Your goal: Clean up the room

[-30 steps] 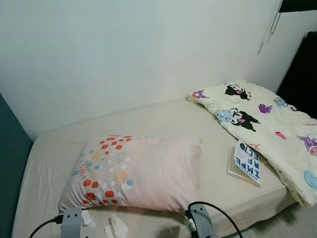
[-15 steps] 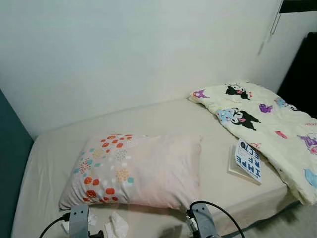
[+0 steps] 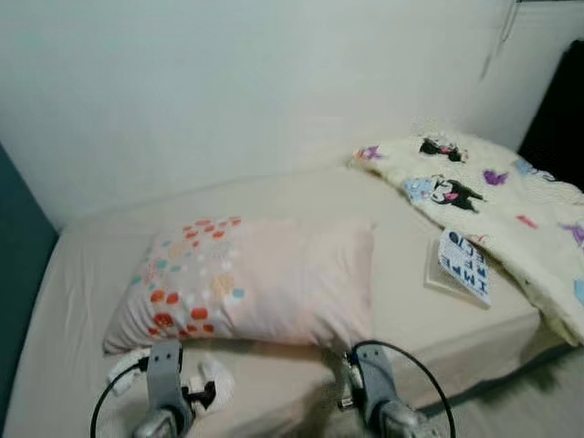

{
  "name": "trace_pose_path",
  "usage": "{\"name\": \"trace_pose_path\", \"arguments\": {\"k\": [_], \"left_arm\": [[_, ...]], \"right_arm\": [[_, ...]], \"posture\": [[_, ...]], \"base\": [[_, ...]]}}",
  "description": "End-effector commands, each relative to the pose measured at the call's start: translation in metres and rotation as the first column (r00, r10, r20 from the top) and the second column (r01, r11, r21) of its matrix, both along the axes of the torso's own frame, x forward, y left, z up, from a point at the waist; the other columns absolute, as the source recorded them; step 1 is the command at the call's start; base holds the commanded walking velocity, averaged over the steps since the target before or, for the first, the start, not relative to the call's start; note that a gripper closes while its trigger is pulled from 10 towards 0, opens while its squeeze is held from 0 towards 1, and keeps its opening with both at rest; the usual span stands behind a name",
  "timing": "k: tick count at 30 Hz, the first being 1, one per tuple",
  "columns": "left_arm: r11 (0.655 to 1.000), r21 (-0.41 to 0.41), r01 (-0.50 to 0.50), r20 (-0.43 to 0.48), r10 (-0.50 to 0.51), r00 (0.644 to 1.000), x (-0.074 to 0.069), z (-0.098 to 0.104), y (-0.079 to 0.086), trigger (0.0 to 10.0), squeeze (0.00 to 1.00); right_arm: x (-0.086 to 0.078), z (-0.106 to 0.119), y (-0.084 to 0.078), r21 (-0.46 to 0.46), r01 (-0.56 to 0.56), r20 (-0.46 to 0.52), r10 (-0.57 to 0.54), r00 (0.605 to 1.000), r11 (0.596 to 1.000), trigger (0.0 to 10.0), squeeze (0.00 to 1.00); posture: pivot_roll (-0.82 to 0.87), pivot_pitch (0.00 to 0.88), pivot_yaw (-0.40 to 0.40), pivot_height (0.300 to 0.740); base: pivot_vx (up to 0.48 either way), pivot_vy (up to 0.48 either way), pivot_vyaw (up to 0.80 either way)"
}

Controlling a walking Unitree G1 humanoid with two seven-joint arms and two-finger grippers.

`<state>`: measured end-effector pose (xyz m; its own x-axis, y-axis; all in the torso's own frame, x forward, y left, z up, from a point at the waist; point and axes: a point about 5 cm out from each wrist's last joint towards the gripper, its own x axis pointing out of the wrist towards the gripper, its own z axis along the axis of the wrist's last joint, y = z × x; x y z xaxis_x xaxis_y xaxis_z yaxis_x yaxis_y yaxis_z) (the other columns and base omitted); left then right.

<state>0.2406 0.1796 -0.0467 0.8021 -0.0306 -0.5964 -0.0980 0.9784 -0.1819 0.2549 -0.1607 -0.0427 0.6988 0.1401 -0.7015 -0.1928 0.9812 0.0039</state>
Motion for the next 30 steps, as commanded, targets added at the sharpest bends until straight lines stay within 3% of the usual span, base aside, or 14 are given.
{"name": "trace_pose_path", "arguments": {"k": [1, 10, 20, 30], "left_arm": [[0.999, 0.033, 0.008, 0.028, -0.009, 1.000, 0.006, 0.004, -0.002, 10.0, 0.00], [0.997, 0.059, 0.041, 0.142, -0.049, 0.989, 0.023, 0.020, -0.012, 10.0, 0.00], [0.992, 0.116, 0.057, 0.160, -0.076, 0.984, 0.027, 0.023, -0.023, 10.0, 0.00], [0.988, 0.108, 0.109, 0.173, -0.126, 0.977, 0.032, 0.027, -0.033, 10.0, 0.00]], "right_arm": [[0.001, 0.001, 0.003, 0.022, 0.006, 0.012, -0.006, 1.000, 1.000, 10.0, 0.00], [0.017, 0.015, 0.016, 0.096, -0.025, 0.114, 0.014, 0.993, 0.995, 10.0, 0.00], [0.016, 0.016, 0.023, 0.125, -0.046, 0.139, 0.028, 0.990, 0.991, 10.0, 0.00], [0.014, 0.015, 0.030, 0.141, -0.065, 0.145, 0.045, 0.988, 0.988, 10.0, 0.00]], "posture": [[-0.05, 0.017, -0.007, 0.572], [-0.05, 0.070, 0.003, 0.572], [-0.06, 0.105, 0.017, 0.572], [-0.06, 0.116, 0.022, 0.572]], "base": [[0.000, 0.000, 0.00], [0.000, 0.000, 0.00], [0.000, 0.000, 0.00], [0.000, 0.000, 0.00]]}}
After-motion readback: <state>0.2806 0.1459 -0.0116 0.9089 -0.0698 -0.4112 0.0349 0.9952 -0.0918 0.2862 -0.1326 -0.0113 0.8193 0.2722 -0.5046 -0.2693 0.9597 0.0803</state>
